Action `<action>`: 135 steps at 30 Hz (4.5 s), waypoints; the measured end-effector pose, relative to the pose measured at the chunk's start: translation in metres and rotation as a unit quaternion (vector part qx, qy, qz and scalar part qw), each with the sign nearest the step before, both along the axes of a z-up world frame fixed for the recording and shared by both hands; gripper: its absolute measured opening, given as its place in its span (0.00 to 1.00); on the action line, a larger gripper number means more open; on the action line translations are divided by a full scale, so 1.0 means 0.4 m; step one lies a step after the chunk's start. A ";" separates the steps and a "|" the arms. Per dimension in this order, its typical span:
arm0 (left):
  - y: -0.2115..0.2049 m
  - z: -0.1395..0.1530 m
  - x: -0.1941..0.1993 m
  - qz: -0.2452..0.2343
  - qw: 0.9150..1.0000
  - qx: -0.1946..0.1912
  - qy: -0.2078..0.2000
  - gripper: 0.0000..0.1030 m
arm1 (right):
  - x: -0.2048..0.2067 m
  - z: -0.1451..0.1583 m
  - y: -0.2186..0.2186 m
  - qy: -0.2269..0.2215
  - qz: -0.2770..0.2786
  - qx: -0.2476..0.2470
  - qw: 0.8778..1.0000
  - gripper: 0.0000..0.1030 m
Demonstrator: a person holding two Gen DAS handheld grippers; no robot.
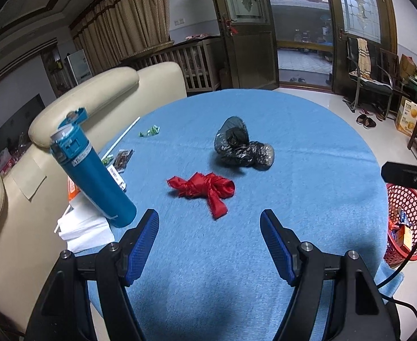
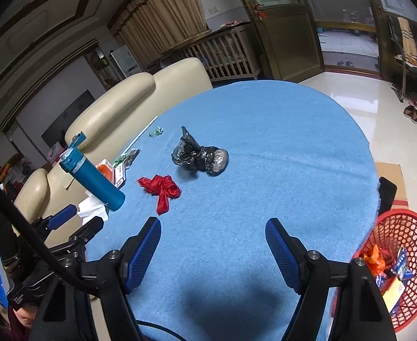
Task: Collect trash
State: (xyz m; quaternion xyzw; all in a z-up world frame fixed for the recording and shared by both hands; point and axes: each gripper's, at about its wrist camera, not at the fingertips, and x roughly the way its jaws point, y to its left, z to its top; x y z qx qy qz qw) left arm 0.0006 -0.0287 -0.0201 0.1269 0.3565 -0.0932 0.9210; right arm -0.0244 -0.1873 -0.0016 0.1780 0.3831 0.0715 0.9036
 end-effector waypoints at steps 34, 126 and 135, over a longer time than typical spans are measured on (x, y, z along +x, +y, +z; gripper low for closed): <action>0.154 -0.158 0.360 0.090 0.977 -0.104 0.163 0.72 | 0.668 -0.232 0.185 0.064 0.136 -0.147 0.978 0.77; -0.370 0.207 -0.152 -0.197 0.976 0.042 -0.082 0.47 | -0.302 0.116 -0.364 -0.115 -0.078 0.000 0.990 0.35; -0.435 0.207 -0.169 -0.219 0.970 0.057 -0.084 0.47 | -0.361 0.119 -0.428 -0.121 -0.103 0.007 0.987 0.35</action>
